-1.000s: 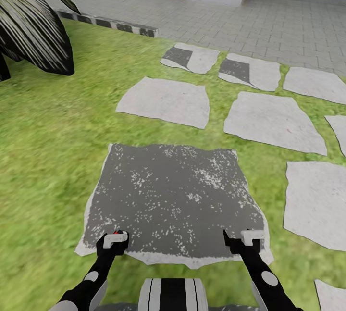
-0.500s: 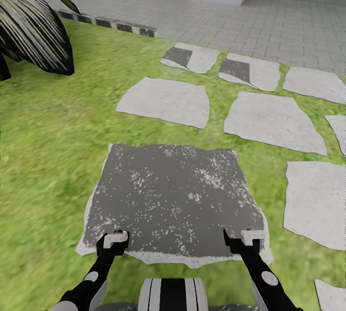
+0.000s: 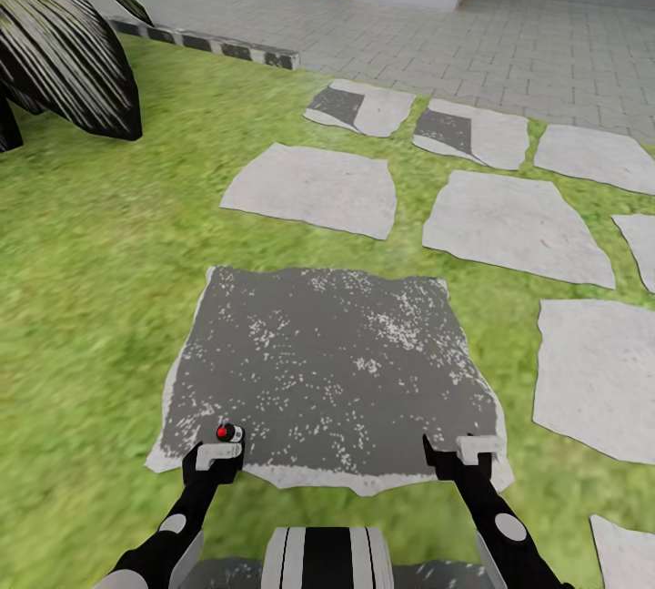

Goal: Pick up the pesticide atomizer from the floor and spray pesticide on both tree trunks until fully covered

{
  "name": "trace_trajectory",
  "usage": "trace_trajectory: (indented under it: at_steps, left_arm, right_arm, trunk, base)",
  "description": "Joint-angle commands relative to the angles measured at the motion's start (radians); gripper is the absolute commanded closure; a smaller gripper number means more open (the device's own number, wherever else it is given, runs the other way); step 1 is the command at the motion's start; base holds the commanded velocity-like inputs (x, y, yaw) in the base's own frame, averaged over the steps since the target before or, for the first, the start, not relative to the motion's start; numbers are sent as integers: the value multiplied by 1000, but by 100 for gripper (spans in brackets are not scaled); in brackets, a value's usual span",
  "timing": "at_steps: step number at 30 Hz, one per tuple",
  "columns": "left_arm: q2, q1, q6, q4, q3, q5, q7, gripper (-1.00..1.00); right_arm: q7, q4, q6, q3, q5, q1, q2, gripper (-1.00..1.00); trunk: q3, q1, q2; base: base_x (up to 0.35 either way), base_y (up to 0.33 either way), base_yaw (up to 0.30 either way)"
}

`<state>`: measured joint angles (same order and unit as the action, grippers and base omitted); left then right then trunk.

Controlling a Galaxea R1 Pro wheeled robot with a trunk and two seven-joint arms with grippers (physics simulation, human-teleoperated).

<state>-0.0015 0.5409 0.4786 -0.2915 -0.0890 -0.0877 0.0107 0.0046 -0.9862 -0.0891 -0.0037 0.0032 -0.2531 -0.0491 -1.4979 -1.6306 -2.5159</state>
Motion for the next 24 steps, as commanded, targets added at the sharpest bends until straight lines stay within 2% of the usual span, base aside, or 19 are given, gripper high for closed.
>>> trace_trajectory:
  at_steps: [1, 11, 24]
  left_arm:
    - [0, 0, 0, 0, 0, 0, 0, -100]
    - [0, -1, 0, 0, 0, 0, 0, -100]
    - [0, 0, 0, 0, 0, 0, 0, -100]
  right_arm:
    - [0, 0, 0, 0, 0, 0, 0, -100]
    - [0, 1, 0, 1, 1, 0, 0, -100]
    - [0, 1, -1, 1, 1, 0, 0, -100]
  trunk:
    - [0, 0, 0]
    - [1, 0, 0]
    - [18, 0, 0]
  base:
    - [-1, 0, 0]
    - [0, 0, 0]
    - [0, 0, 0]
